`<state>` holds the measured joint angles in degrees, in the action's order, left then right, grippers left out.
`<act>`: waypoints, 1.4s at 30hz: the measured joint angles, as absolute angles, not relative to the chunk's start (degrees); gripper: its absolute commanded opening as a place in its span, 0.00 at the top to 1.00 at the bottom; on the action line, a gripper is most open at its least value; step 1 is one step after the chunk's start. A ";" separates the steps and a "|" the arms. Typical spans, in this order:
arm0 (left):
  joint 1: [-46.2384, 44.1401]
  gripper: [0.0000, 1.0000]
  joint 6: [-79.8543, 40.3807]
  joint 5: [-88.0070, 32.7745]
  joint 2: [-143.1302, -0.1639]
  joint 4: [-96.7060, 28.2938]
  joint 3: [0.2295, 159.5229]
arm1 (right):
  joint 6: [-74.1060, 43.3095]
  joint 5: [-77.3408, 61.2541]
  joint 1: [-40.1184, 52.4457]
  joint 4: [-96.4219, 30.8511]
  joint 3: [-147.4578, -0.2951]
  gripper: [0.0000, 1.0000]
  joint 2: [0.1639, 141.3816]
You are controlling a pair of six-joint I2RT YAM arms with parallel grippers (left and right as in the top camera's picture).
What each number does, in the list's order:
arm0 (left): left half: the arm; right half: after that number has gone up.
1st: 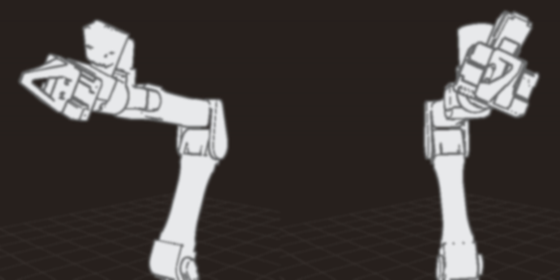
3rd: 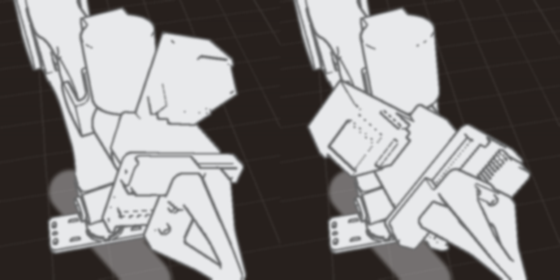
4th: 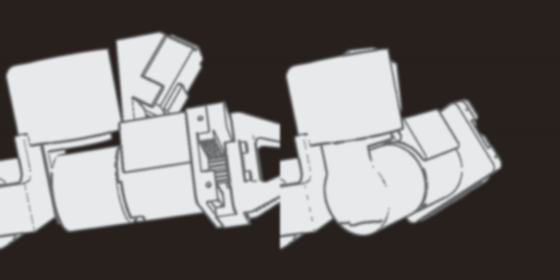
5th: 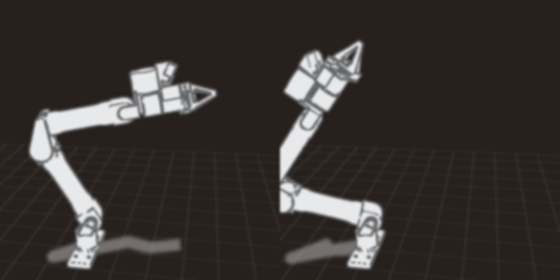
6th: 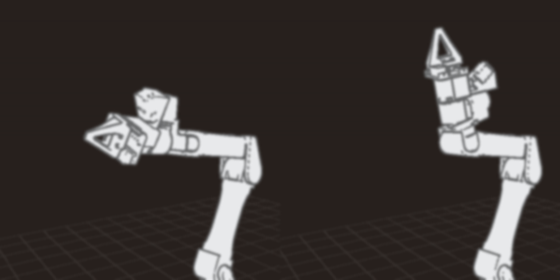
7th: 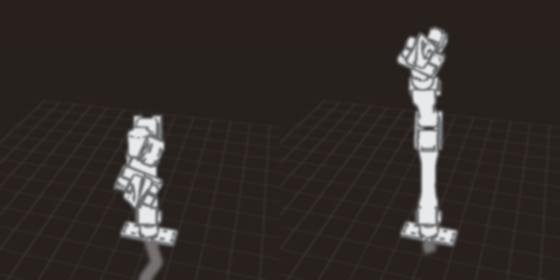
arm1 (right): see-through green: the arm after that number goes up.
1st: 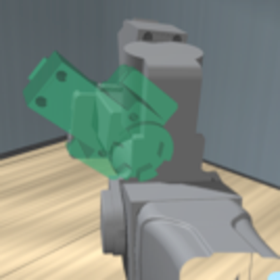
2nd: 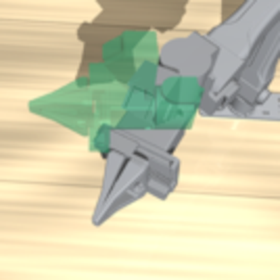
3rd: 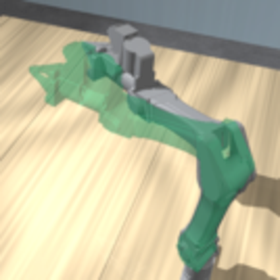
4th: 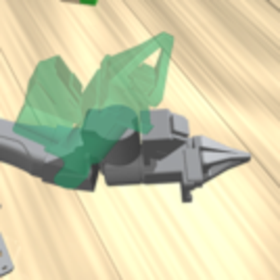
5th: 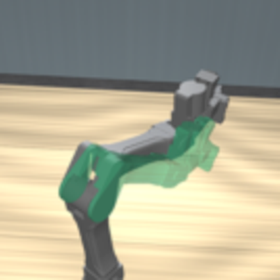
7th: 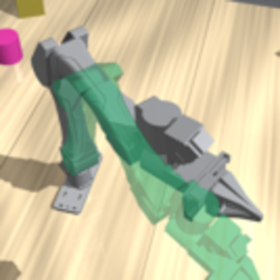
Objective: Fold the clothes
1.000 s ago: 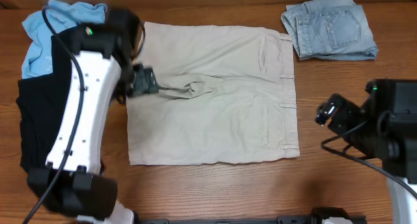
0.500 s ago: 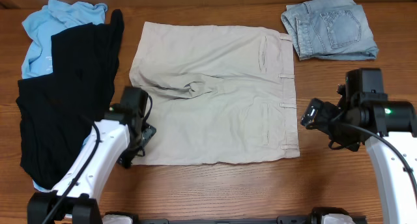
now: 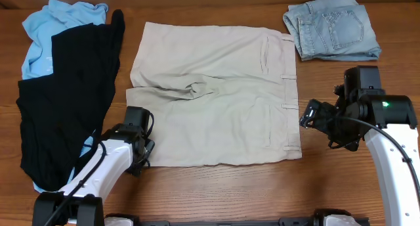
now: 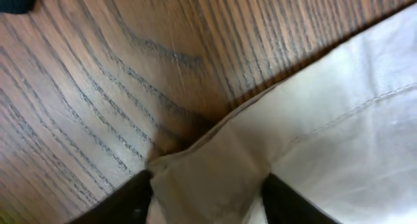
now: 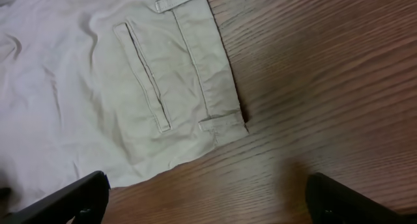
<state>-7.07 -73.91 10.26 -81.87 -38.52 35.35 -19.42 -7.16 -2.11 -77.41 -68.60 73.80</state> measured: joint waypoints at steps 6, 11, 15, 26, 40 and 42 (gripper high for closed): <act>-7.07 0.96 -72.75 10.83 -81.76 -37.89 35.22 | -21.06 -7.29 -1.80 -78.48 -68.60 0.11 73.80; -7.09 0.96 -70.30 10.98 -81.73 -37.69 35.22 | -26.89 -7.29 1.15 -76.12 -66.06 0.11 73.78; -7.09 0.96 -69.73 10.98 -81.69 -37.69 35.22 | -32.67 -7.20 4.80 -67.99 -58.72 0.14 73.71; -7.09 0.96 -68.82 10.98 -81.62 -37.58 35.18 | -53.06 -2.87 8.25 -47.33 -37.32 0.39 73.82; -7.09 0.96 -67.26 13.08 -81.65 -37.85 35.31 | -55.59 -3.86 8.05 -36.16 -29.63 0.96 73.17; -7.07 0.96 -65.28 14.00 -81.67 -40.77 36.80 | -53.58 -4.49 7.81 -38.22 -30.46 0.96 73.10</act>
